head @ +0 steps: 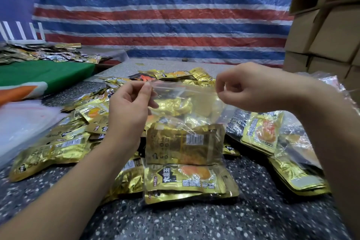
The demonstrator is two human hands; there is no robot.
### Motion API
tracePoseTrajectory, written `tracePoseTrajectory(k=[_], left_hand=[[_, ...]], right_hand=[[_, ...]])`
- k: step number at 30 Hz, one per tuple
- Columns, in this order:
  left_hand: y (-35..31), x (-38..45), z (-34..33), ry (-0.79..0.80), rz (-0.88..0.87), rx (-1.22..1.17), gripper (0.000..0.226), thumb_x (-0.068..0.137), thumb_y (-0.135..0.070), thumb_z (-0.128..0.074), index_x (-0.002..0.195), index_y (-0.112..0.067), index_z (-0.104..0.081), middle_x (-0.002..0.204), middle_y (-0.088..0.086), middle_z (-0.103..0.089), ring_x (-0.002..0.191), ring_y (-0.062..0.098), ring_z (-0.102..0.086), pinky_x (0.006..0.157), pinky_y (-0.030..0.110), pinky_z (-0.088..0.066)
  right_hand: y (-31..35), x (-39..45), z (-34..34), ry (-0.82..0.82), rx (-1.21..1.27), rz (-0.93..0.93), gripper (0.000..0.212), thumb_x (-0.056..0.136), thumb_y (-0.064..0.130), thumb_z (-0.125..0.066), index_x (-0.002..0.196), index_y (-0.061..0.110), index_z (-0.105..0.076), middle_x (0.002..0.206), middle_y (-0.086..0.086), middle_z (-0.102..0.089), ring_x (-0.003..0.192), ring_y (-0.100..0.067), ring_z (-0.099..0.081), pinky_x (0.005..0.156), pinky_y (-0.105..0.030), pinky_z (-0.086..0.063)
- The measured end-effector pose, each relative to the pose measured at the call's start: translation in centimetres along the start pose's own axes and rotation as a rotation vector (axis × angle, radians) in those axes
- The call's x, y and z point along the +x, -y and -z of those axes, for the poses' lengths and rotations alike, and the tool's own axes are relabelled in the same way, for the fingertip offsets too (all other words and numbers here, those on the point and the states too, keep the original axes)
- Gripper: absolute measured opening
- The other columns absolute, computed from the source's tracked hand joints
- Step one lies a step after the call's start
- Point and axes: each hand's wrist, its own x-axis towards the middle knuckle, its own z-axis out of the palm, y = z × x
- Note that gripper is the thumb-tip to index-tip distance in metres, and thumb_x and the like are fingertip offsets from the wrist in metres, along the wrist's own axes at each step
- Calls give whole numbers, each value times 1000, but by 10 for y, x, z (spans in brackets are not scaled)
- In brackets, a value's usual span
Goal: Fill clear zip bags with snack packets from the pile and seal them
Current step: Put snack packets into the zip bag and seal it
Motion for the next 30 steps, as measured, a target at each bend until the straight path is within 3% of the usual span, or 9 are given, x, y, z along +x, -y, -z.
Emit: tracePoseTrajectory(k=[4,10,13,16,20,24,28,30], left_hand=[[-1,0,0,32,23,-41,16,101,-19,-53,88,-19,-64,72,-7,-67,60,10,-62,51,19,-47],[-2,-3,-3,50,35,-84,20,102,-22,-51,87,-26,-64,71,-6,-67,55,9,-60,50,21,-47],[-2,-5,-6,88,113,-131,23,103,-30,-46,92,-28,-66,77,-2,-68,55,9,-61,50,21,-48],[-2,-8,-8,185,192,-103,31,94,-42,-52,106,-15,-65,82,3,-70,63,15,-66,55,23,-52],[-2,-9,-9,168,190,-77,15,97,-26,-55,93,-16,-66,74,0,-71,63,16,-67,53,21,-51],[-5,-7,-5,149,175,-94,15,97,-22,-58,87,-19,-69,78,1,-70,63,14,-67,52,20,-50],[-10,-6,-4,123,189,-174,33,100,-22,-54,75,-29,-75,76,-1,-69,58,14,-66,50,19,-49],[-12,-6,-5,112,194,-190,40,101,-22,-52,71,-33,-76,72,-5,-69,55,12,-65,49,18,-47]], right_hand=[[1,5,-7,-13,-31,43,28,94,36,-62,71,20,-59,59,5,-51,53,-5,-43,49,-20,-32],[-4,10,-14,-34,87,53,31,94,26,-65,77,1,-64,60,-1,-51,50,-6,-39,52,-24,-35],[-5,9,-11,-34,125,62,28,93,27,-66,81,2,-69,62,-6,-56,51,-7,-40,50,-21,-34],[-4,7,-9,-39,135,77,24,93,30,-66,81,11,-73,61,-1,-60,51,-5,-45,50,-19,-36],[-3,6,-9,-1,112,30,40,90,53,-53,81,18,-72,54,6,-49,45,-4,-39,45,-18,-33],[-5,7,-9,-35,98,3,35,96,44,-53,84,18,-73,53,3,-48,43,-6,-37,45,-18,-32],[-5,7,-9,-51,62,42,27,98,30,-57,90,9,-73,67,-7,-62,52,-6,-44,50,-19,-34],[-4,6,-7,-70,90,54,25,99,24,-58,87,7,-72,62,-5,-59,49,-2,-45,49,-16,-36]])
